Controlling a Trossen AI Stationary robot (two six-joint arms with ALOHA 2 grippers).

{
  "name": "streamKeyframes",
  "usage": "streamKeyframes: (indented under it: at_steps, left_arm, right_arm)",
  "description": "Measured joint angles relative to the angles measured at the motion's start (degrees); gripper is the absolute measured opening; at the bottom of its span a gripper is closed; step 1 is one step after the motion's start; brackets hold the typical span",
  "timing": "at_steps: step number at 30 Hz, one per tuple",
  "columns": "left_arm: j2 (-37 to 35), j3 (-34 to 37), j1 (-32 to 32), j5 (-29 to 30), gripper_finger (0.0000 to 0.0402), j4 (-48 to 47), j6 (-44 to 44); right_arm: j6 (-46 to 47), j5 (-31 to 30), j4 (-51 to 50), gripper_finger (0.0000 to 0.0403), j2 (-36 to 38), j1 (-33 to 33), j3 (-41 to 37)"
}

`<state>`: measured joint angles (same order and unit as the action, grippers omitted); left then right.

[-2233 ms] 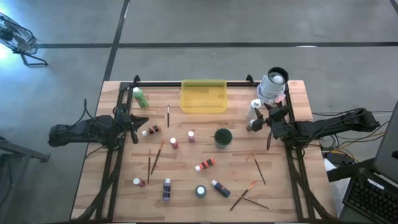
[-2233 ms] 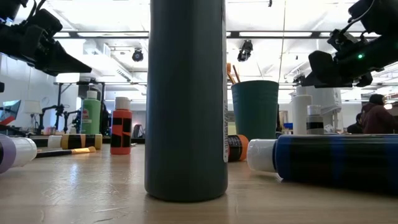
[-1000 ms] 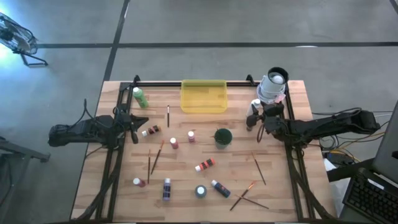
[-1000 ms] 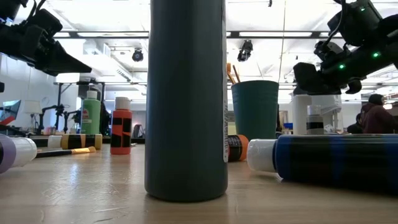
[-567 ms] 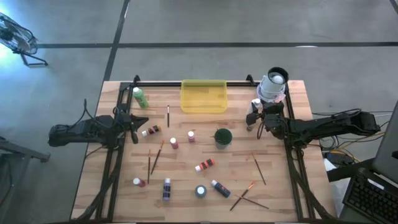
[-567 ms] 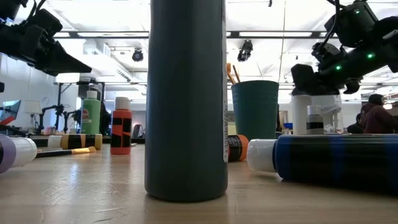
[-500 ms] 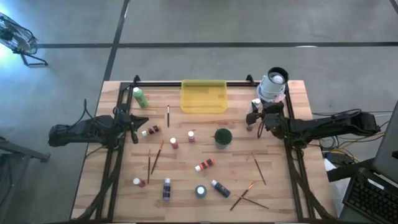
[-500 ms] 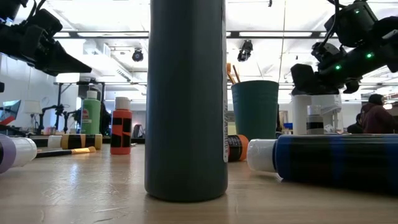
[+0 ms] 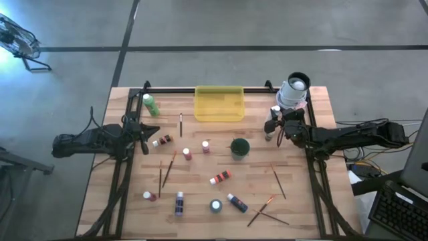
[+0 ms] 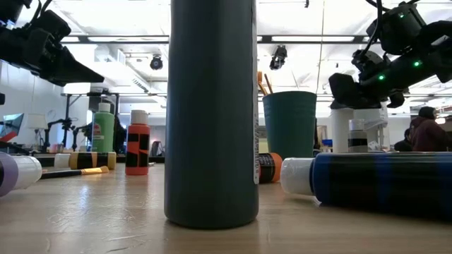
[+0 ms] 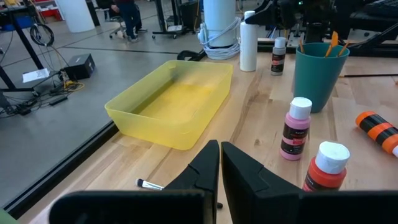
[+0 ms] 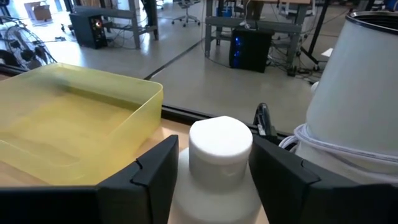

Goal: Pick & Place Paint Supplies
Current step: Put the white paint bottle into the yellow bin

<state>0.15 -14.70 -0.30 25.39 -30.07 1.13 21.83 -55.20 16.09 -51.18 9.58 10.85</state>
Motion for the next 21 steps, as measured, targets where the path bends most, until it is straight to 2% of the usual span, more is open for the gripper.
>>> streamKeyframes:
  at_steps: [5,10,17,21]
  left_arm:
    - [0.0,0.0,0.0,0.0,0.0023,0.0,0.0]
    - [0.0,0.0,0.0,0.0,0.0023,0.0,0.0]
    - [0.0,0.0,0.0,0.0,0.0023,0.0,0.0]
    - [0.0,0.0,0.0,0.0,0.0023,0.0,0.0]
  right_arm:
    - [0.0,0.0,0.0,0.0159,0.0,0.0,0.0]
    - [0.0,0.1,0.5,0.0115,0.0,0.0,0.0]
    - [-0.5,1.4,1.4,0.0114,0.1,0.0,0.0]
    - [-6.0,2.0,3.9,0.0114,0.0,0.0,0.5]
